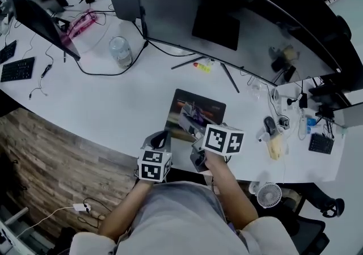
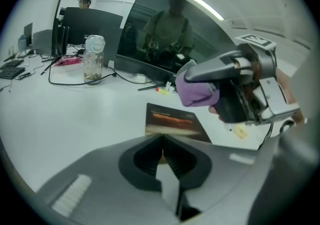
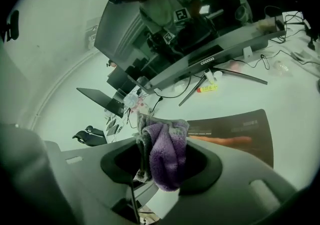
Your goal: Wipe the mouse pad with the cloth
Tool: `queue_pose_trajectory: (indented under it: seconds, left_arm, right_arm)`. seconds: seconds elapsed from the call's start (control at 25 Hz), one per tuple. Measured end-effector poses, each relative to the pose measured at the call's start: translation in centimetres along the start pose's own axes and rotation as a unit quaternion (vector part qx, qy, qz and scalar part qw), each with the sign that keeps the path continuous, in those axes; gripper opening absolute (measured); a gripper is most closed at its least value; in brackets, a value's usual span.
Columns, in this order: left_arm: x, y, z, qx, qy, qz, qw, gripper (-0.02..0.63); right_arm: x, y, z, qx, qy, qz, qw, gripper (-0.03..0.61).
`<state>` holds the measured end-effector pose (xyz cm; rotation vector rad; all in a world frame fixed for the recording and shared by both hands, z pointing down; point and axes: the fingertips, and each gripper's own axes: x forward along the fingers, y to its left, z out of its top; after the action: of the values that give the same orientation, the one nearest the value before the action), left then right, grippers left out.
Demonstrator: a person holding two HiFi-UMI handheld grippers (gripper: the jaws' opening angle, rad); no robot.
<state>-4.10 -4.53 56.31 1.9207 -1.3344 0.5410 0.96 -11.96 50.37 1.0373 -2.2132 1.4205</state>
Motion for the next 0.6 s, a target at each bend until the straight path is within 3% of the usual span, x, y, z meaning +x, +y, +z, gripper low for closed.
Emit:
queue_pose_trajectory:
  seconds: [0.6]
  left_arm:
    - [4.3,2.0,-2.9,-0.031,0.068,0.055,0.9957,0.000]
  right_arm:
    - [6.9,-5.0,1.2,0.035,0.061,0.002,0.998,0.184]
